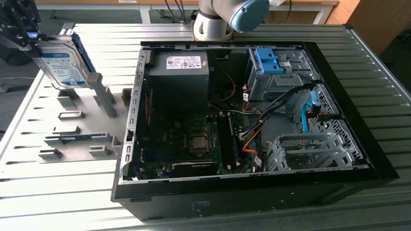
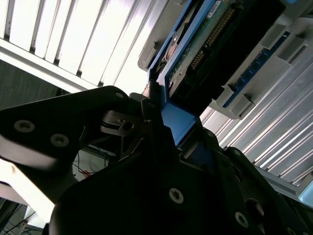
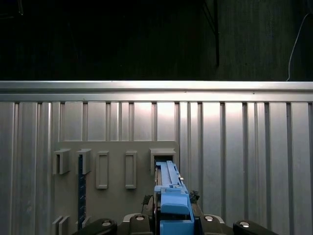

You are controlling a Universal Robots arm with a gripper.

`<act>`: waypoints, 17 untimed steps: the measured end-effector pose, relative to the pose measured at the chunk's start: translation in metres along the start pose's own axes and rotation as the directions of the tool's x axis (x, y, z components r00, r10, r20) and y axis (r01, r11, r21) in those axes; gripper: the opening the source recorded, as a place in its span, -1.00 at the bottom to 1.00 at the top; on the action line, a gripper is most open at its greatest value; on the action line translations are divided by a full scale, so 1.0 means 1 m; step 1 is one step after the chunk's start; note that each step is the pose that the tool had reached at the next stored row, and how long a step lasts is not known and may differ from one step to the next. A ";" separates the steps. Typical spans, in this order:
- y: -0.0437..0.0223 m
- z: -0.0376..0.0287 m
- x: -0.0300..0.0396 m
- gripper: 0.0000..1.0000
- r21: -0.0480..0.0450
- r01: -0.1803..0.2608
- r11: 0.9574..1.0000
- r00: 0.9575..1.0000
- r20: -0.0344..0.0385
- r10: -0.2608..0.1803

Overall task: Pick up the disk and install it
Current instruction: 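Pick up the disk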

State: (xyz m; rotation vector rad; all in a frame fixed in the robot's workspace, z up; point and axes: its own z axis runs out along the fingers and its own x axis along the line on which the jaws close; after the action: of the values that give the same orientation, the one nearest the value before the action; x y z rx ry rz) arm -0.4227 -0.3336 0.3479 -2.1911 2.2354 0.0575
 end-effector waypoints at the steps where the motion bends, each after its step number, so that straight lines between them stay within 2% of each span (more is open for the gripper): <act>1: 0.0000 0.0000 0.0000 -0.27 0.000 0.000 1.000 1.000 0.000 0.000; 17: 0.0001 -0.0037 -0.0001 -0.27 0.000 0.000 1.000 1.000 0.000 0.000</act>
State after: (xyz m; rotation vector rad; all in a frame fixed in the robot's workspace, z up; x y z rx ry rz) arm -0.4226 -0.3335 0.3516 -2.1910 2.2353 0.0574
